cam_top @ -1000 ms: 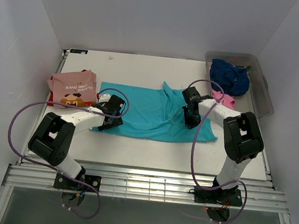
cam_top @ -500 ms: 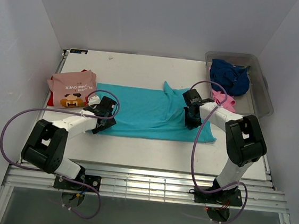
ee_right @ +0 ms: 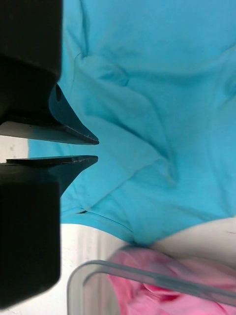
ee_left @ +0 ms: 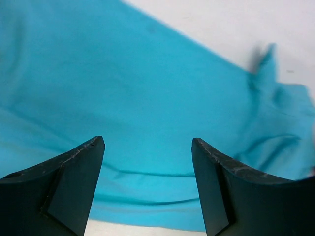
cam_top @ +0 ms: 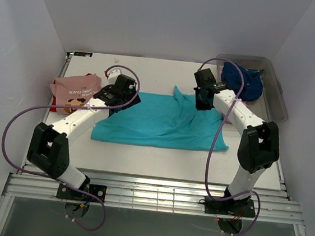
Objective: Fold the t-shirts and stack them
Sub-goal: Fold the flattened tshirt in 1/3 of the way
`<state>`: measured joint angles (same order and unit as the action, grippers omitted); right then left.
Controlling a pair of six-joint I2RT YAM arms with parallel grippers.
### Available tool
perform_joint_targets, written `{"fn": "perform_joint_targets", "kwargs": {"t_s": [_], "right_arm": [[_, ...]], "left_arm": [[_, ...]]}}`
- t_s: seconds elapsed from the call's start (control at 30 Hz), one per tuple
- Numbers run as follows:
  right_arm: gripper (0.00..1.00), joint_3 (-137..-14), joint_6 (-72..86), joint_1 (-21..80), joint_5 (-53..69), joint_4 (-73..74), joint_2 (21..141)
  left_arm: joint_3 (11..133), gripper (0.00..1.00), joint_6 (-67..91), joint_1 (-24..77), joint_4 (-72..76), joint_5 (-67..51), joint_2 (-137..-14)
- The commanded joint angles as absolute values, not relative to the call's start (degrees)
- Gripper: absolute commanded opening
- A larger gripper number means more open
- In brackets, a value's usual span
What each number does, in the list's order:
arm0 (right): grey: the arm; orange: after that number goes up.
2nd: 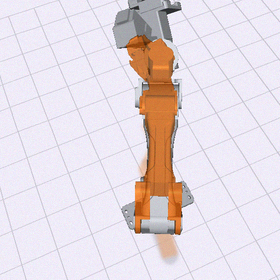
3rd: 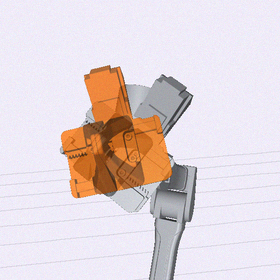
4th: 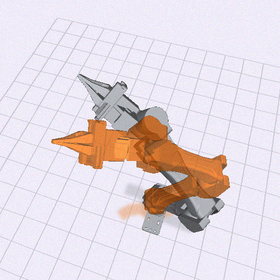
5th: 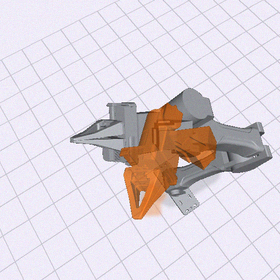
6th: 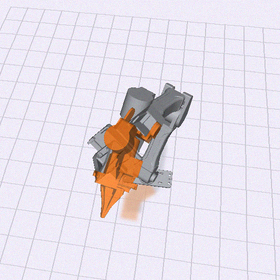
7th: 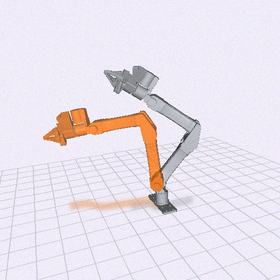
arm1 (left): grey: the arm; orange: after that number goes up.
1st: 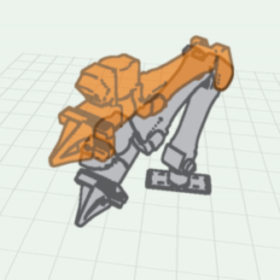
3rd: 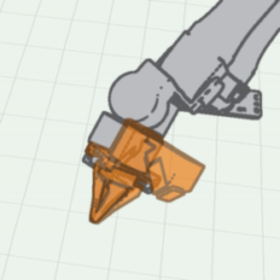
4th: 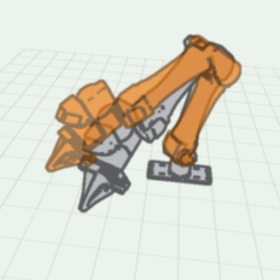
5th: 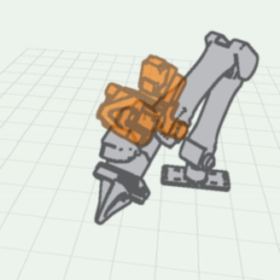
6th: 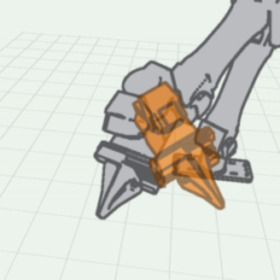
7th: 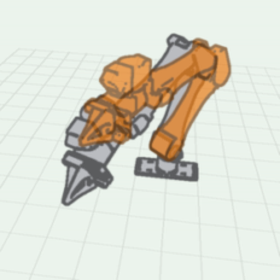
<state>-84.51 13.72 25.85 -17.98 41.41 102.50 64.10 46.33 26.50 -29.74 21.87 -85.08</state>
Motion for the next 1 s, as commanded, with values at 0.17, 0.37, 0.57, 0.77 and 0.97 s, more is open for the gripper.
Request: {"fn": "perform_joint_targets", "kwargs": {"t_s": [0.17, 0.37, 0.57, 0.77, 0.97], "right_arm": [[0.25, -93.0, 9.7, 23.7, -20.2, 43.5, 113.4], [0.26, -95.6, 8.1, 22.1, -19.2, 42.1, 118.5], [0.26, -97.4, 6.6, 21.2, -19.0, 40.7, 119.5], [0.27, -99.5, 6.9, 20.9, -17.0, 40.4, 118.4], [0.27, -99.7, 7.8, 20.9, -15.3, 40.6, 119.0]], "left_arm": [[81.7, 0.82, 39.1, 34.3, -21.5, 4.2, -102.2], [96.5, 0.82, 35.8, 39.5, -22.4, -3.2, -115.7], [99.8, 0.82, 36.1, 41.3, -22.9, -3.8, -119.4], [99.8, 0.82, 36.1, 41.3, -23.2, -3.1, -120.3], [100.3, 0.82, 36.8, 41.3, -23.2, -3.5, -122.7]]}}
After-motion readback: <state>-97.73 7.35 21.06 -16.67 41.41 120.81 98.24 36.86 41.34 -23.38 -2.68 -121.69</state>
